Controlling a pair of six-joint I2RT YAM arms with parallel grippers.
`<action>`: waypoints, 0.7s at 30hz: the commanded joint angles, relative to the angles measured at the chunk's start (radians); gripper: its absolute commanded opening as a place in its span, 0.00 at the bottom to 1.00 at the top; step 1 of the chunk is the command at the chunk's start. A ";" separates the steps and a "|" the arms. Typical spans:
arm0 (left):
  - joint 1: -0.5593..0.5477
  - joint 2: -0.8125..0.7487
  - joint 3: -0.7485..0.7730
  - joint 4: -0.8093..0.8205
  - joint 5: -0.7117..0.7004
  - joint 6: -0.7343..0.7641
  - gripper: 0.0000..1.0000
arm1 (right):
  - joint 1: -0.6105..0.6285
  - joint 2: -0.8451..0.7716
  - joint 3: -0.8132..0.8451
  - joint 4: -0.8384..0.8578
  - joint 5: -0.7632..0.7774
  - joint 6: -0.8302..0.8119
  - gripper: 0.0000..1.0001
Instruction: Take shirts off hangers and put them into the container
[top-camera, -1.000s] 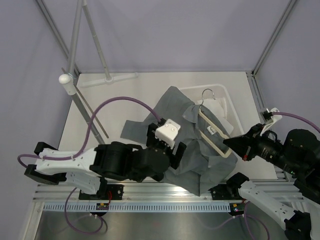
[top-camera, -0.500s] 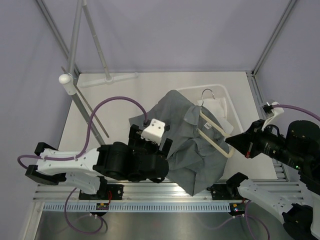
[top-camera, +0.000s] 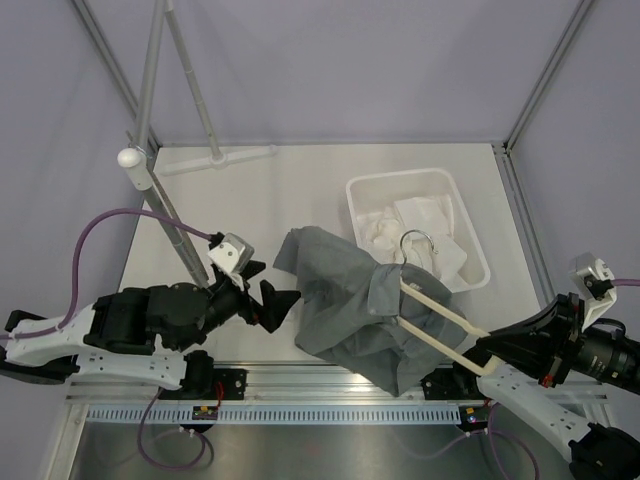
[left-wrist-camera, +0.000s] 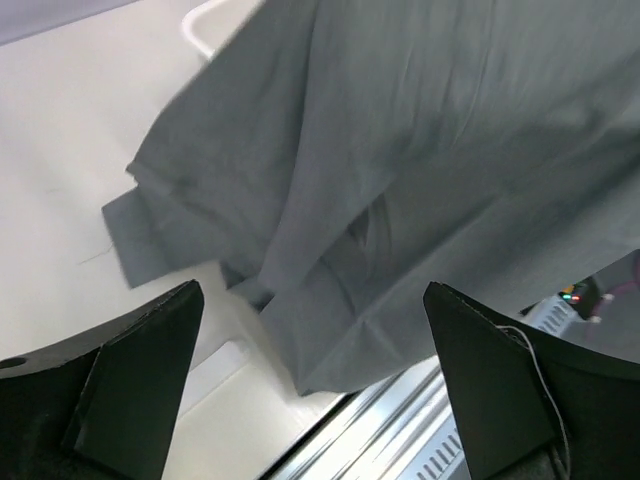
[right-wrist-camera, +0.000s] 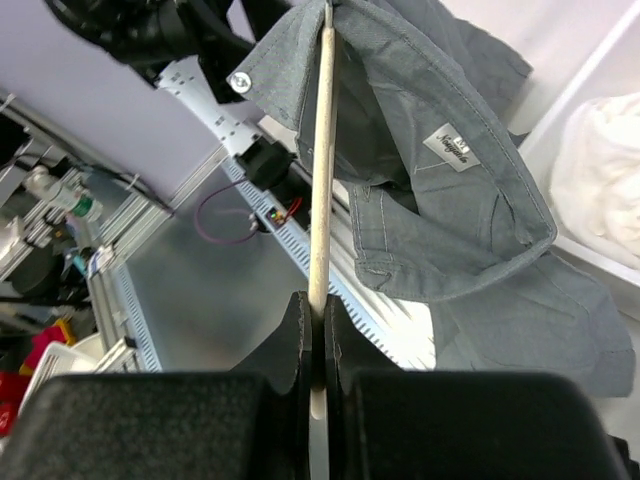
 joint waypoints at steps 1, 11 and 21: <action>0.002 0.023 0.005 0.153 0.140 0.097 0.98 | 0.000 -0.023 -0.017 -0.056 -0.130 -0.014 0.00; 0.002 0.182 0.058 0.128 0.144 0.126 0.99 | 0.000 -0.055 -0.001 -0.023 -0.265 0.008 0.00; 0.002 0.156 0.064 -0.002 0.065 -0.019 0.00 | 0.003 -0.064 0.013 -0.035 -0.210 0.000 0.00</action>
